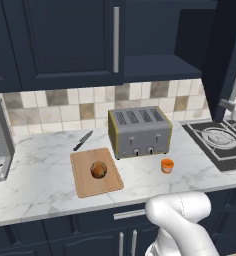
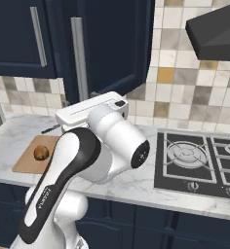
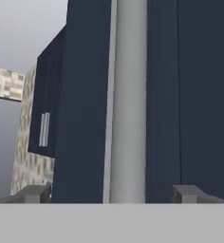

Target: Pick the bread, place it on the cutting board, pick the jam, place it on the counter, and close the cabinet.

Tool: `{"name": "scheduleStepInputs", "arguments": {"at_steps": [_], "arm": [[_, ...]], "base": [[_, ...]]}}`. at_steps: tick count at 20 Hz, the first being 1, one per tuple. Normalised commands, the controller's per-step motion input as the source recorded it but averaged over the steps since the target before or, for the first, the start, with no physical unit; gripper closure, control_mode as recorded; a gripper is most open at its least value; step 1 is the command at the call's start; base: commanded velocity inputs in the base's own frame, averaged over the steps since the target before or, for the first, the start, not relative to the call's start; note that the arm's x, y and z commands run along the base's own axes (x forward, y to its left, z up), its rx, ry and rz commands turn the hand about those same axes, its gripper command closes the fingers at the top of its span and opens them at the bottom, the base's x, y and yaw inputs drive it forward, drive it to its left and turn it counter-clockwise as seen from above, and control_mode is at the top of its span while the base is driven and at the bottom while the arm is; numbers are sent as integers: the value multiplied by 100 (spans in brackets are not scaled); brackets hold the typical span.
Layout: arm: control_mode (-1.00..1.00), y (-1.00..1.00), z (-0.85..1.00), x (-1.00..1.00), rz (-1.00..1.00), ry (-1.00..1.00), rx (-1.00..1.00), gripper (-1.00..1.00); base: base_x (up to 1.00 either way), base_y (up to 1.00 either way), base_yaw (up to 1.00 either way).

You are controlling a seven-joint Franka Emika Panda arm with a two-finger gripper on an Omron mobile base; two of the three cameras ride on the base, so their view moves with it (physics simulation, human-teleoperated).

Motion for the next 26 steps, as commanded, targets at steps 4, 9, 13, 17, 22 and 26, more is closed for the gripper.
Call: {"name": "scheduleStepInputs", "arguments": {"at_steps": [4, 9, 13, 17, 22, 26], "arm": [[-100, 46, -13, 49, 7, -4, 3, -100], [-100, 39, -3, 44, 4, 0, 5, -100], [-100, 34, 0, 50, 0, 0, 5, -100], [-100, 38, 0, 53, 0, 0, 2, -100], [-100, 41, 0, 57, 0, 0, 0, -100], [-100, 39, 0, 47, -1, 0, 0, -100]], "base": [[0, 0, 0], [0, 0, 0], [0, 0, 0], [0, 0, 0], [0, 0, 0], [0, 0, 0]]}}
